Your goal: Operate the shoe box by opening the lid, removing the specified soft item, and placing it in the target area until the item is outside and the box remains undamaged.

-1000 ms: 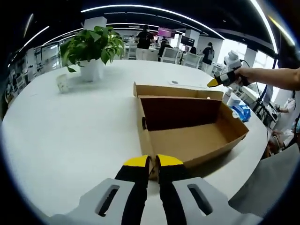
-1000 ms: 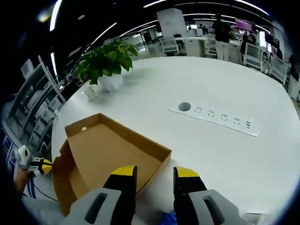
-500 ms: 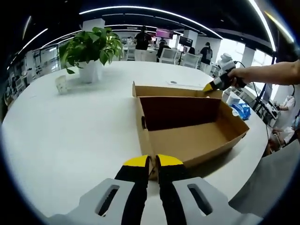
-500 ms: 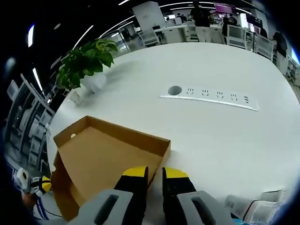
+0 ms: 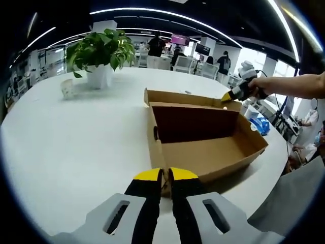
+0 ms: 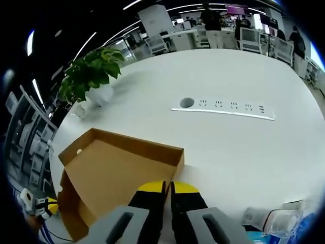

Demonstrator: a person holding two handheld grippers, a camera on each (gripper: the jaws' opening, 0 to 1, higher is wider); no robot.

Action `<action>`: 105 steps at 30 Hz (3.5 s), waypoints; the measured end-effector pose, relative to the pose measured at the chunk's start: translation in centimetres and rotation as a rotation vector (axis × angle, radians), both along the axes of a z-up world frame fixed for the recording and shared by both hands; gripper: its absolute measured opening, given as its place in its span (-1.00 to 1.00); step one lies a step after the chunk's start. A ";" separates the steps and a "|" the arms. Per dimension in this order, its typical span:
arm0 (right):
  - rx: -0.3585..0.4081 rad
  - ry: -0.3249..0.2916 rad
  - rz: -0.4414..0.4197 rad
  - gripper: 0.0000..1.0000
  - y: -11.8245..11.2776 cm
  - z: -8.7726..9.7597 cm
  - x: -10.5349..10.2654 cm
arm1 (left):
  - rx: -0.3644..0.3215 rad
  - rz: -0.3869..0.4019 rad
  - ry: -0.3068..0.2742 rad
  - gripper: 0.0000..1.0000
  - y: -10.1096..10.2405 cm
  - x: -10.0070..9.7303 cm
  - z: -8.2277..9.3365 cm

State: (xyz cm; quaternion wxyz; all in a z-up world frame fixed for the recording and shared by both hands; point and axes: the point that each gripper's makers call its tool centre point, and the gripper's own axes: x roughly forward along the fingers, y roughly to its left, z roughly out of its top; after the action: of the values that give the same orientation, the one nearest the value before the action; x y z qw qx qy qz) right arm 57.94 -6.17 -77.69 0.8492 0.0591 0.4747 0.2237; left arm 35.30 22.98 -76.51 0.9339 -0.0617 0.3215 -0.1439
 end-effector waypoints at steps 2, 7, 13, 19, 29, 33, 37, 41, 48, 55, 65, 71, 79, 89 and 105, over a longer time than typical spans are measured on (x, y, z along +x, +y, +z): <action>-0.002 -0.010 0.005 -1.00 0.0 0.2 0.0 | 0.001 -0.001 0.001 -0.92 0.0 0.0 0.0; -0.012 -0.036 0.024 -1.00 -0.1 0.9 -0.2 | 0.003 -0.002 -0.002 -0.92 -0.1 -0.1 0.0; -0.017 -0.078 0.043 -1.00 0.0 2.0 -0.2 | -0.003 0.000 -0.001 -0.92 -0.1 -0.1 0.0; -0.016 -0.105 0.054 -1.00 -0.1 2.8 -0.2 | -0.005 -0.002 -0.003 -0.92 -0.2 -0.2 0.0; -0.003 -0.177 0.074 -1.00 0.0 4.7 -0.4 | 0.000 -0.007 -0.001 -0.92 -0.3 -0.2 0.0; 0.006 -0.205 0.075 -1.00 0.0 5.4 -0.7 | -0.002 -0.003 0.000 -0.92 -0.3 -0.2 0.0; 0.006 -0.225 0.083 -1.00 -0.1 5.8 -0.9 | -0.002 -0.002 -0.001 -0.92 -0.3 -0.2 0.0; 0.016 -0.248 0.090 -1.00 -0.1 6.5 -1.3 | -0.001 -0.003 0.000 -0.92 -0.3 -0.2 0.0; 0.020 -0.292 0.109 -1.00 0.1 7.6 -2.0 | 0.005 -0.008 0.000 -0.92 -0.3 -0.2 0.0; 0.028 -0.340 0.124 -1.00 0.4 9.3 -4.6 | 0.011 -0.011 0.001 -0.92 -0.3 -0.2 0.0; 0.028 -0.394 0.143 -1.00 0.5 10.6 -6.1 | 0.020 -0.018 0.000 -0.92 -0.3 -0.2 0.0; 0.038 -0.423 0.146 -1.00 0.4 11.1 -6.7 | 0.029 -0.030 0.002 -0.92 -0.3 -0.2 0.0; 0.049 -0.468 0.141 -1.00 0.2 11.4 -7.7 | 0.038 -0.046 0.004 -0.91 -0.4 -0.2 0.0; 0.053 -0.517 0.133 -1.00 0.0 11.4 -9.4 | 0.043 -0.062 0.003 -0.91 -0.4 -0.2 0.0; 0.050 -0.562 0.104 -1.00 0.0 10.6 -13.4 | 0.056 -0.086 0.005 -0.90 -0.4 -0.2 0.0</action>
State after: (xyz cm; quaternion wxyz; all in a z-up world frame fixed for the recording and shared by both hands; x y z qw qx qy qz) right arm 44.51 -6.15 -67.08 0.9331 -0.0088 0.2176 0.2860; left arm 35.13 22.54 -76.47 0.9275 -0.0220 0.3299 -0.1745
